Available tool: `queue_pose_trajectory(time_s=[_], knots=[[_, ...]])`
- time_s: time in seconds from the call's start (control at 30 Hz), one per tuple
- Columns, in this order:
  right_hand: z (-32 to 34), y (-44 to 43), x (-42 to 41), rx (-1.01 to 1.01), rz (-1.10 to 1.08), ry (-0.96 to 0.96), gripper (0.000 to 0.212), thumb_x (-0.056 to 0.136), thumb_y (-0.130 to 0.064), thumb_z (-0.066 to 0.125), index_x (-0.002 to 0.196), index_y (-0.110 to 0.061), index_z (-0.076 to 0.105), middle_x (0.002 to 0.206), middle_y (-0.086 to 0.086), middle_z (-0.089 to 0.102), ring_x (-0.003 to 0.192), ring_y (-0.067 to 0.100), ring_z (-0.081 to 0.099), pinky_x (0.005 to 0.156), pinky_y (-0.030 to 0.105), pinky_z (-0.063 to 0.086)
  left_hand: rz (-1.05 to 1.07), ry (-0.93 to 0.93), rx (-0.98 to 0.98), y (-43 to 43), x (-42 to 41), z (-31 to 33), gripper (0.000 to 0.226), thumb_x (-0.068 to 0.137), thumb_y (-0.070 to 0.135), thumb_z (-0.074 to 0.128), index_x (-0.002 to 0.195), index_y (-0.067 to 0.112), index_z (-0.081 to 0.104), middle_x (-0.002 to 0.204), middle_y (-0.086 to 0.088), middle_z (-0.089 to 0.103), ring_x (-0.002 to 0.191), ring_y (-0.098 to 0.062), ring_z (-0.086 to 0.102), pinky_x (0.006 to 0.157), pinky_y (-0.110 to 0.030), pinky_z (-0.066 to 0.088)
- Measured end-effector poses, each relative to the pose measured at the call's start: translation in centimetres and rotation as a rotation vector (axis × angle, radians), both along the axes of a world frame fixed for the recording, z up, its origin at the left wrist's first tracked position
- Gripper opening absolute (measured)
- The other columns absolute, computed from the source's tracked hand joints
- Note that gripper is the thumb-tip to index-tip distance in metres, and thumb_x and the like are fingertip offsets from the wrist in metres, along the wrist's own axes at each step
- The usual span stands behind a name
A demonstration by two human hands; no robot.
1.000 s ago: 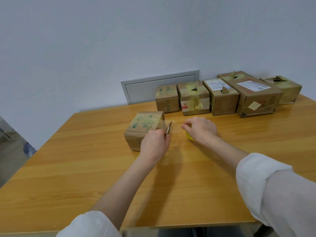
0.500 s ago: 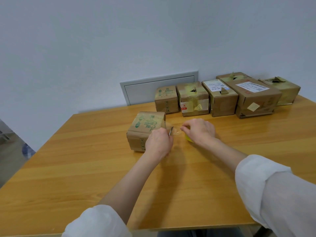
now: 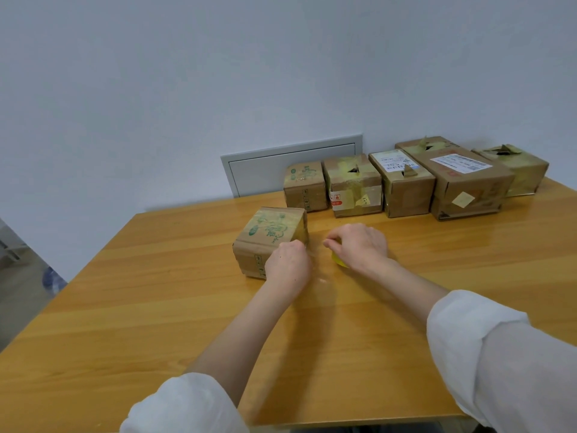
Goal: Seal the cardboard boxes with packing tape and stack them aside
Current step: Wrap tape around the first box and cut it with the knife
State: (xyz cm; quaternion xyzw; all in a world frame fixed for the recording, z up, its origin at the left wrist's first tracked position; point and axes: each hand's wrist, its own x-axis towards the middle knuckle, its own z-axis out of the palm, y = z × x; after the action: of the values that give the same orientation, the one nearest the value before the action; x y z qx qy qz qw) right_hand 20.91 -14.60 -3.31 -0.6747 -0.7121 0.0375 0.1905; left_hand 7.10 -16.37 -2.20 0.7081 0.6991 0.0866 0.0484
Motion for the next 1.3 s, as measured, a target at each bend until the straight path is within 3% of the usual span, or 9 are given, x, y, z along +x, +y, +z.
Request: queue_pose_trajectory(time_s=[0.13, 0.23, 0.47, 0.67, 0.73, 0.87, 0.97, 1.07, 1.3], knots=[[0.3, 0.1, 0.2, 0.014, -0.003, 0.037, 0.026, 0.096, -0.048, 0.047, 0.107, -0.037, 0.069, 0.103, -0.007, 0.070, 0.092, 0.019, 0.062, 0.071, 0.029, 0.051, 0.024, 0.029, -0.061, 0.2, -0.6, -0.5, 0.019, 0.094, 0.008, 0.042, 0.102, 0.007, 0.060, 0.097, -0.010, 0.061, 0.082, -0.026, 0.062, 0.066, -0.035, 0.053], [0.5, 0.3, 1.1, 0.014, -0.019, 0.081, 0.026, 0.096, -0.048, 0.048, 0.108, -0.038, 0.069, 0.106, -0.009, 0.069, 0.096, 0.019, 0.062, 0.066, 0.027, 0.043, 0.014, 0.056, -0.052, -0.2, -1.7, -1.5, 0.022, 0.098, 0.017, 0.043, 0.103, 0.009, 0.062, 0.099, -0.008, 0.064, 0.085, -0.025, 0.060, 0.062, -0.032, 0.045], [0.4, 0.5, 2.0, 0.068, -0.094, 0.272, 0.024, 0.093, -0.049, 0.053, 0.104, -0.036, 0.071, 0.105, -0.008, 0.070, 0.094, 0.019, 0.062, 0.063, 0.027, 0.043, -0.121, 0.034, 0.077, -0.6, 0.5, -1.1, 0.027, 0.098, 0.035, 0.048, 0.104, 0.016, 0.067, 0.091, -0.002, 0.066, 0.082, -0.022, 0.063, 0.066, -0.032, 0.053], [0.6, 0.1, 3.9, 0.109, -0.102, 0.540, 0.021, 0.090, -0.044, 0.058, 0.097, -0.031, 0.074, 0.104, -0.010, 0.071, 0.098, 0.015, 0.061, 0.063, 0.026, 0.039, -0.191, 0.113, -0.011, -1.3, 1.2, -2.7, 0.036, 0.094, 0.043, 0.052, 0.112, 0.015, 0.063, 0.108, -0.004, 0.062, 0.097, -0.024, 0.062, 0.076, -0.035, 0.054], [0.6, -0.1, 4.2, 0.124, -0.078, 0.612, 0.020, 0.090, -0.042, 0.060, 0.094, -0.029, 0.074, 0.101, -0.010, 0.072, 0.095, 0.013, 0.061, 0.068, 0.027, 0.043, -0.226, 0.040, 0.148, -1.6, 1.2, -2.2, 0.034, 0.092, 0.048, 0.054, 0.112, 0.021, 0.063, 0.107, 0.003, 0.060, 0.095, -0.018, 0.062, 0.070, -0.029, 0.050], [0.7, -0.7, 4.5, 0.137, -0.039, 0.652, 0.017, 0.090, -0.040, 0.061, 0.093, -0.029, 0.074, 0.096, -0.010, 0.072, 0.091, 0.011, 0.061, 0.072, 0.030, 0.047, -0.308, -0.209, 0.597, -1.0, 1.9, 1.4, 0.019, 0.091, 0.033, 0.061, 0.105, 0.021, 0.068, 0.099, 0.006, 0.062, 0.088, -0.012, 0.060, 0.065, -0.019, 0.040], [0.9, -1.0, 4.6, 0.145, -0.019, 0.653, 0.016, 0.090, -0.039, 0.060, 0.091, -0.030, 0.074, 0.093, -0.011, 0.071, 0.091, 0.012, 0.061, 0.073, 0.031, 0.049, -0.298, -0.220, 0.498, 0.1, 3.3, 3.2, 0.037, 0.090, 0.033, 0.063, 0.126, 0.023, 0.062, 0.118, 0.002, 0.062, 0.111, -0.016, 0.053, 0.078, -0.026, 0.042], [1.1, -1.3, 5.0, 0.152, -0.006, 0.565, 0.018, 0.092, -0.039, 0.057, 0.093, -0.031, 0.074, 0.095, -0.010, 0.071, 0.091, 0.012, 0.061, 0.071, 0.030, 0.048, -0.286, -0.273, 0.296, 0.8, 4.5, 3.5, 0.044, 0.087, 0.035, 0.067, 0.128, 0.021, 0.061, 0.125, 0.000, 0.063, 0.119, -0.017, 0.053, 0.092, -0.033, 0.046], [1.4, -1.8, 6.6, 0.096, 0.049, 0.476, 0.022, 0.096, -0.044, 0.049, 0.085, -0.038, 0.067, 0.086, -0.010, 0.067, 0.084, 0.015, 0.059, 0.062, 0.030, 0.042, -0.304, -0.503, 0.228, 1.3, 5.6, 3.4, 0.018, 0.083, 0.024, 0.072, 0.096, 0.013, 0.077, 0.082, -0.002, 0.073, 0.075, -0.011, 0.066, 0.079, -0.033, 0.058]])
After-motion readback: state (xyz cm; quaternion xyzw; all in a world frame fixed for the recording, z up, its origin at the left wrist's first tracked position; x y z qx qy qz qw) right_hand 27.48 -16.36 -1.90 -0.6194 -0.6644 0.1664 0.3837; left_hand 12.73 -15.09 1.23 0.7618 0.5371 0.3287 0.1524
